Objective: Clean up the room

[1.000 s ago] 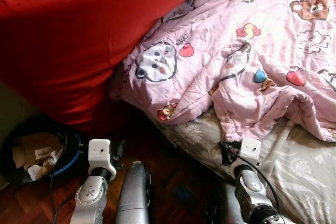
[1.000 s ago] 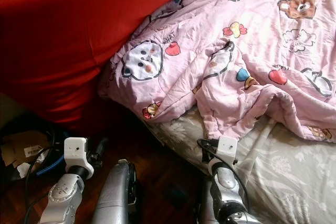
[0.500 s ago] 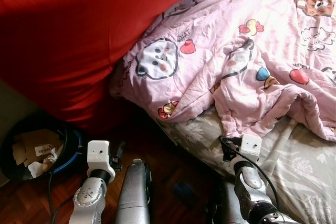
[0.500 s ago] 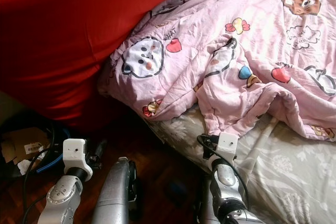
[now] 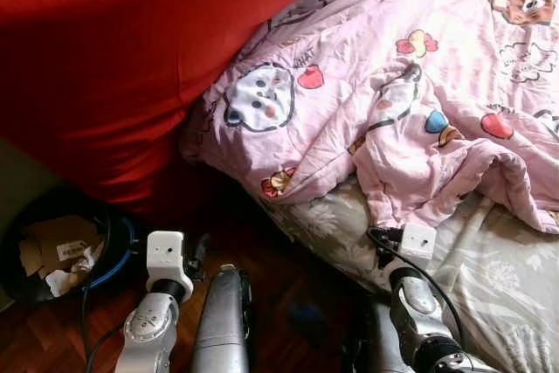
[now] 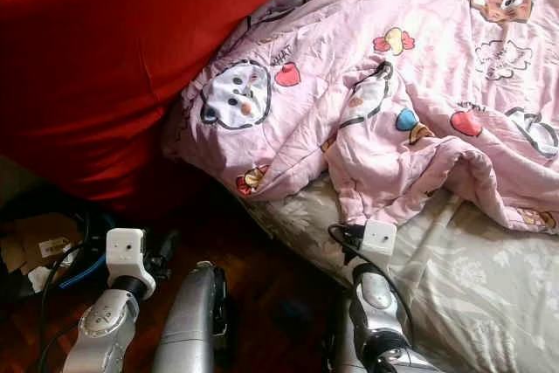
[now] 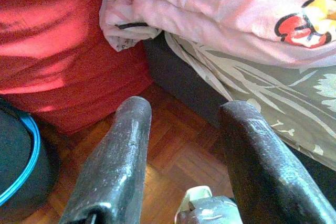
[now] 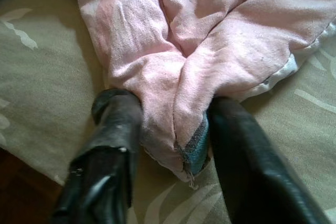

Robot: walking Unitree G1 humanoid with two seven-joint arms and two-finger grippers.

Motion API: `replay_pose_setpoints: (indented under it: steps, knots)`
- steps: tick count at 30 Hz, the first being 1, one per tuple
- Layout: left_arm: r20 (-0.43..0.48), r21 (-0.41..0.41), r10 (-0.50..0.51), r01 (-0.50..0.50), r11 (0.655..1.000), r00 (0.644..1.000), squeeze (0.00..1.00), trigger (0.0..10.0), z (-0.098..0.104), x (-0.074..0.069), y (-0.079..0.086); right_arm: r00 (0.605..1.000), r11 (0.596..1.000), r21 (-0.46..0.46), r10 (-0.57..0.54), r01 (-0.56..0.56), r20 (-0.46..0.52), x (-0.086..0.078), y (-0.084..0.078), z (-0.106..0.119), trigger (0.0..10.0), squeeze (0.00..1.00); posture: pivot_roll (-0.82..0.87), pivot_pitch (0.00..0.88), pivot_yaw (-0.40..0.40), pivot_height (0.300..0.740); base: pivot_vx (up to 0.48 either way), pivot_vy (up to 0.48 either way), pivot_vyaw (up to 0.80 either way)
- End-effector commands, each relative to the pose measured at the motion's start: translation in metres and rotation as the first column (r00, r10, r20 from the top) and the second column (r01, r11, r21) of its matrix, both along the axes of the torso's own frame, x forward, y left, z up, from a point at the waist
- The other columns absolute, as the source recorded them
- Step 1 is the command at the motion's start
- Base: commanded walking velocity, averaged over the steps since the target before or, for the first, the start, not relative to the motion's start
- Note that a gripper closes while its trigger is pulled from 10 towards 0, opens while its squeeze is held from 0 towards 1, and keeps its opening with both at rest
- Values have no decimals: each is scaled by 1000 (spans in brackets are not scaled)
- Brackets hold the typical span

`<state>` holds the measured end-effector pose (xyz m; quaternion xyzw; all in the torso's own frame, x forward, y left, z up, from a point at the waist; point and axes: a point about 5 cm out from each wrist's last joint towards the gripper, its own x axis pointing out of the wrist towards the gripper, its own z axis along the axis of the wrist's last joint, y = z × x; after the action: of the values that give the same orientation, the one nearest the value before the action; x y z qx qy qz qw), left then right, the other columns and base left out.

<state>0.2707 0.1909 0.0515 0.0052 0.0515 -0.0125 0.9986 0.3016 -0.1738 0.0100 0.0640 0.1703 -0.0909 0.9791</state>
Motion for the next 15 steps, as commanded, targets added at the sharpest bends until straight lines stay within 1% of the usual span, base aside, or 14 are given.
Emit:
replay_pose_setpoints:
  steps: [1,8,15]
  knots:
    - [-56,-7,17,-17,1000,998,0,10000,-11,-7,3,999,1000,10,2,-1,-42,-8,3,-9,0,0,122,344,75,621,0,0,0]
    - [-51,-13,19,-20,1000,998,0,10000,-11,-2,1,999,1000,12,-5,5,-54,-11,3,-13,0,0,116,333,70,621,0,0,0]
    - [-50,-19,16,-17,1000,999,0,10000,-11,4,-2,998,1000,11,-10,11,-56,-11,1,-12,0,0,103,318,65,621,0,0,0]
